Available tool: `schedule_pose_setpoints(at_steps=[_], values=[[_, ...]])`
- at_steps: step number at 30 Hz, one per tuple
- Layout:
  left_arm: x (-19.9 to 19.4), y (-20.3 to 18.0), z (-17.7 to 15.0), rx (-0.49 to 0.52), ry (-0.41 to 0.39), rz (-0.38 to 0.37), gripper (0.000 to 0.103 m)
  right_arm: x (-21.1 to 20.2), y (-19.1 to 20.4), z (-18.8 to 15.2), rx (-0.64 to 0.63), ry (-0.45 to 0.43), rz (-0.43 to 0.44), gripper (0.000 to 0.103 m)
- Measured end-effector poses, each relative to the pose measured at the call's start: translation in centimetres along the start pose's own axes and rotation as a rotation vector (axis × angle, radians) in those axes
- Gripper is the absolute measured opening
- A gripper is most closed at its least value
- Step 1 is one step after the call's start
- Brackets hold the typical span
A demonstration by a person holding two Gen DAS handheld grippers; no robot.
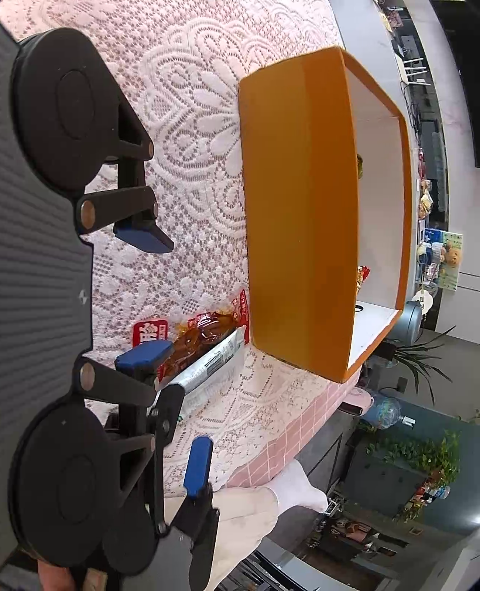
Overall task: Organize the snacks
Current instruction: 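Grasp the white stick packet with the right tool while the left tool approaches the red snack packet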
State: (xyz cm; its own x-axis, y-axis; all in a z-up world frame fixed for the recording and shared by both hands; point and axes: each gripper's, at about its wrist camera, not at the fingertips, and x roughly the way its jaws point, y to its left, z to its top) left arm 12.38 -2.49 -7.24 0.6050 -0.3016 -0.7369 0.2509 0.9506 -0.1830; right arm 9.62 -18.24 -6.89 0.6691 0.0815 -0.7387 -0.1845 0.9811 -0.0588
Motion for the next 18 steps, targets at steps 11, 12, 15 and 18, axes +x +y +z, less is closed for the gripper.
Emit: schedule_pose_setpoints(at_steps=[11,12,15,18], values=[[2.3,0.1,1.0,-0.047,0.035,-0.056,0.059,4.1,0.5,0.0,-0.019,0.052,-0.043,0.047],[2.5,0.1,1.0,-0.056,0.043,-0.069,0.059,4.1,0.6,0.0,-0.024,0.048,-0.046,0.047],[3.3,0.0,1.2,-0.089,0.068,-0.11,0.058,4.0,0.5,0.0,-0.012,0.045,-0.017,0.029],[4.1,-0.2,1.4,-0.103,0.091,-0.136,0.055,3.8,0.6,0.0,-0.016,0.04,-0.008,0.02]])
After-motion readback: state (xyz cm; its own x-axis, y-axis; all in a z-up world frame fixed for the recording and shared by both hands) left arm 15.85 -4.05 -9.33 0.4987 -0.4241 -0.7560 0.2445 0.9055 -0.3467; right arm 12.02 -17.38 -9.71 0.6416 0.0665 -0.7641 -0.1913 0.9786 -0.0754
